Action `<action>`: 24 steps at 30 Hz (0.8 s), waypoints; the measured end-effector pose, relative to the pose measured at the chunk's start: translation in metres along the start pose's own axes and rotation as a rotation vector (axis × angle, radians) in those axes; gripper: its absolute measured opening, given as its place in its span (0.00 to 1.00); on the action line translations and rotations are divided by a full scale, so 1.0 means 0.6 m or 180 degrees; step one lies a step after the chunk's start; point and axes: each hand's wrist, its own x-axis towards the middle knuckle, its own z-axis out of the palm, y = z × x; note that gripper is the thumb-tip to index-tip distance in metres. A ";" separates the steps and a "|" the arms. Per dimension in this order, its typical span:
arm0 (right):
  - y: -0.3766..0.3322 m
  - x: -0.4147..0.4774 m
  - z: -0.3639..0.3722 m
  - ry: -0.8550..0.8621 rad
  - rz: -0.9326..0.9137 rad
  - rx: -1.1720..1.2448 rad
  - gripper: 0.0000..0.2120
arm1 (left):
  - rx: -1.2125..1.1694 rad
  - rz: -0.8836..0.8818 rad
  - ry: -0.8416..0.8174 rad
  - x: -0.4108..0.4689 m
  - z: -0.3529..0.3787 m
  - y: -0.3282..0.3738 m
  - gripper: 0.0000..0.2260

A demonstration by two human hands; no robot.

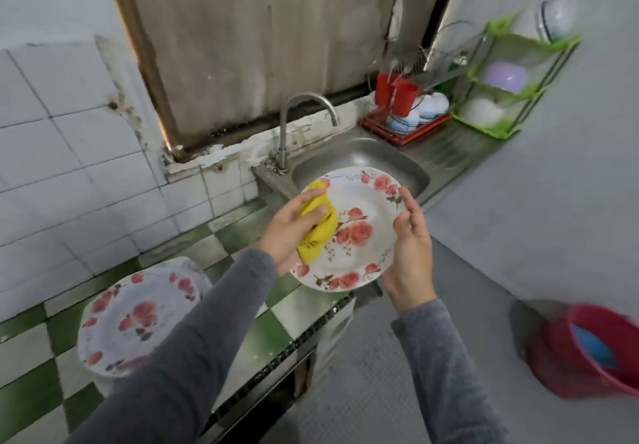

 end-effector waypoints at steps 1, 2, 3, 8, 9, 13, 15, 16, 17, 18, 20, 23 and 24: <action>-0.022 0.020 -0.034 0.0044 -0.0085 -0.0062 0.14 | -0.0179 -0.0052 -0.0087 0.022 0.038 -0.007 0.12; -0.045 0.041 -0.067 0.0094 -0.0169 -0.0124 0.15 | -0.0299 -0.0099 -0.0165 0.045 0.076 -0.017 0.12; -0.067 0.061 -0.100 0.0168 -0.0260 -0.0181 0.15 | -0.0393 -0.0138 -0.0266 0.066 0.115 -0.025 0.12; -0.166 0.151 -0.234 0.0482 -0.0524 -0.0176 0.14 | -0.0548 -0.0249 -0.0536 0.156 0.284 -0.070 0.14; -0.184 0.169 -0.255 0.0510 -0.0571 -0.0163 0.15 | -0.0533 -0.0249 -0.0538 0.172 0.316 -0.079 0.14; -0.240 0.245 -0.321 0.0641 -0.0687 -0.0112 0.15 | -0.0575 -0.0219 -0.0362 0.240 0.422 -0.102 0.18; -0.259 0.288 -0.348 0.0681 -0.0710 -0.0179 0.15 | -0.0558 -0.0194 -0.0366 0.278 0.466 -0.108 0.18; -0.267 0.310 -0.360 0.0679 -0.0742 -0.0219 0.14 | -0.0504 -0.0157 -0.0386 0.299 0.485 -0.111 0.18; -0.273 0.333 -0.371 0.0690 -0.0784 -0.0258 0.14 | -0.0434 -0.0105 -0.0395 0.322 0.502 -0.115 0.18; -0.280 0.357 -0.381 0.0689 -0.0832 -0.0275 0.14 | -0.0363 -0.0045 -0.0391 0.347 0.517 -0.120 0.18; -0.295 0.407 -0.398 0.0672 -0.0905 -0.0284 0.14 | -0.0252 0.0053 -0.0356 0.399 0.546 -0.128 0.21; -0.325 0.497 -0.417 0.0579 -0.0971 -0.0301 0.14 | -0.0223 0.0131 -0.0307 0.485 0.593 -0.133 0.23; -0.337 0.528 -0.422 0.0543 -0.0990 -0.0305 0.14 | -0.0261 0.0157 -0.0302 0.514 0.609 -0.133 0.23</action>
